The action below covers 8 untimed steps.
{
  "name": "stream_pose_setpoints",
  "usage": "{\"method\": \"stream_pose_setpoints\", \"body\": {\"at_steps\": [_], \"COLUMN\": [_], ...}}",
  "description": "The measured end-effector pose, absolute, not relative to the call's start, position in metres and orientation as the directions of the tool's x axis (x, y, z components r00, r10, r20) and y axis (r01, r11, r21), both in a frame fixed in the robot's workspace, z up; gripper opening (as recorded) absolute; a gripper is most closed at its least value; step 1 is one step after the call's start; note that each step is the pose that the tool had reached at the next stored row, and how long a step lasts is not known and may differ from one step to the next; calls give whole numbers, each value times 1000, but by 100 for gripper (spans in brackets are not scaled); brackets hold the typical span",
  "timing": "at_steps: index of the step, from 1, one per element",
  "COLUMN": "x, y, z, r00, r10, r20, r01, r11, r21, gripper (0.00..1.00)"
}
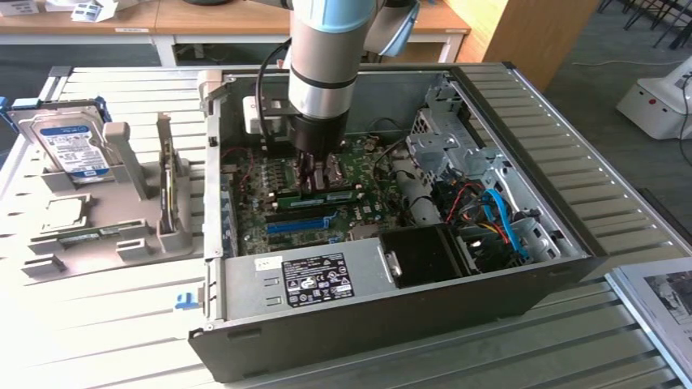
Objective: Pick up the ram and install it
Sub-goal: 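Press down the ram until it locks into place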
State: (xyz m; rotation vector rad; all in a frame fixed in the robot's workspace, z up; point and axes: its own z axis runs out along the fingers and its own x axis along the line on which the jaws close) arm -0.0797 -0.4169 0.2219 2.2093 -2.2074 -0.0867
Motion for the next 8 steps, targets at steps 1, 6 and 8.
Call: {"method": "stream_pose_setpoints", "body": {"at_steps": [1,6,8], "x": [-80,-80,-80], "y": [-417,-417,-417], "z": [222,222,222], "r00": [0,0,0], "r10": [-1000,-1000,-1000], "r20": [-27,-27,-27], "r01": [-999,-999,-999], "r11": [-2,-2,-2], "r21": [51,51,51], "gripper": [10,10,10]}}
